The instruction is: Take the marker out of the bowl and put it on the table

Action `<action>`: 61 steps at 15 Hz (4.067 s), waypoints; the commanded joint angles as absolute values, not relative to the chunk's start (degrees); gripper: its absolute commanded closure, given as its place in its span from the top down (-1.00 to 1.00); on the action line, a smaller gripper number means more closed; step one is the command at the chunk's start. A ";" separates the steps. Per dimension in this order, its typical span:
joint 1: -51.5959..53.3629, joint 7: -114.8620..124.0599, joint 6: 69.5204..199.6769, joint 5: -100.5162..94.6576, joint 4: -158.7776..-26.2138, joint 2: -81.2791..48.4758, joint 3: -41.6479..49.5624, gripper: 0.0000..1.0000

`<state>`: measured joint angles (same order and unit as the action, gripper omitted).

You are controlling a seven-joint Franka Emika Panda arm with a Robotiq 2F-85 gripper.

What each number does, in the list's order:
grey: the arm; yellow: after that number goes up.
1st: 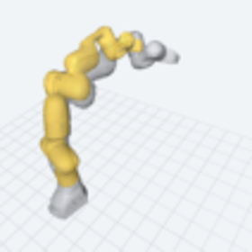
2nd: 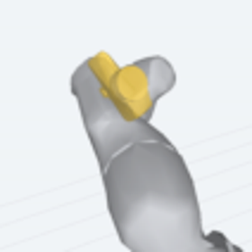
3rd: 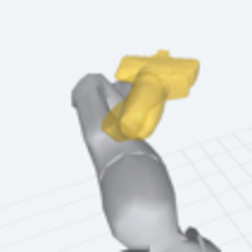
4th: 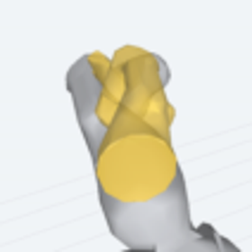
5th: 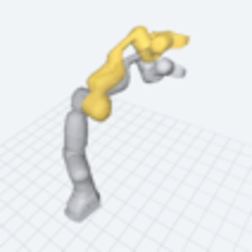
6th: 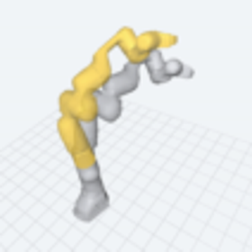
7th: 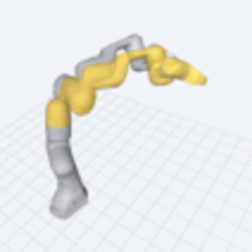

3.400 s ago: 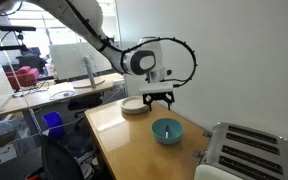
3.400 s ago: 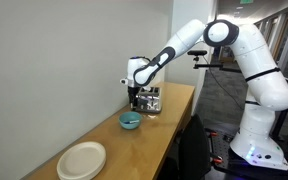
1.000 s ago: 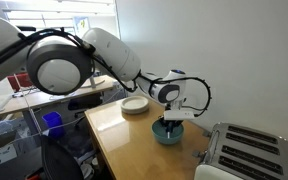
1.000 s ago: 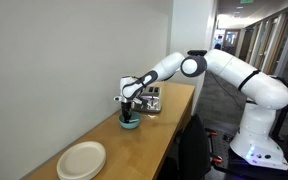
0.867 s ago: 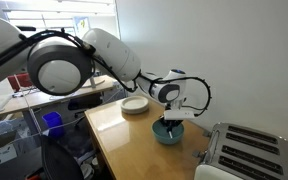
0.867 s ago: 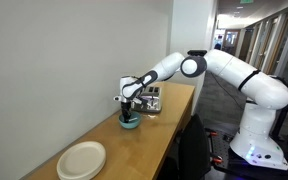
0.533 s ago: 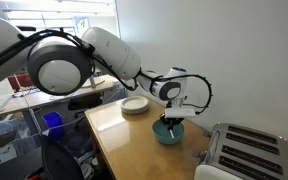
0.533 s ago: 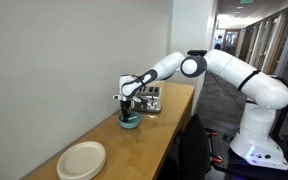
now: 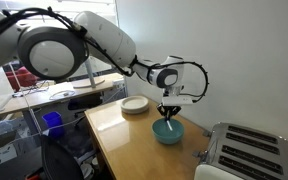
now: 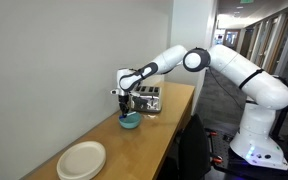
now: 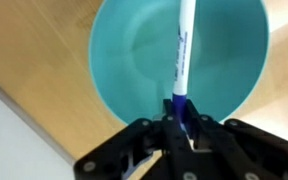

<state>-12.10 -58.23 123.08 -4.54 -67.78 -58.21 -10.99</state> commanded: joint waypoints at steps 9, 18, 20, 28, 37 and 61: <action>-8.82 -52.05 138.29 -3.84 -105.87 -32.77 -10.75 -0.93; -7.44 -54.04 152.50 -3.88 -121.92 -28.98 -12.36 -0.93; -8.55 -56.03 153.30 -3.64 -120.34 -30.81 -13.21 -0.93; -8.47 -65.07 150.53 -6.95 -114.01 -35.48 -14.44 -0.92; -5.65 -66.52 151.92 -12.36 -117.75 -35.48 -11.97 -0.93; -4.27 -73.89 139.38 -2.64 -139.76 -2.87 -9.74 1.00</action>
<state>-6.22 -71.42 143.22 -3.89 -139.72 -5.75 -12.58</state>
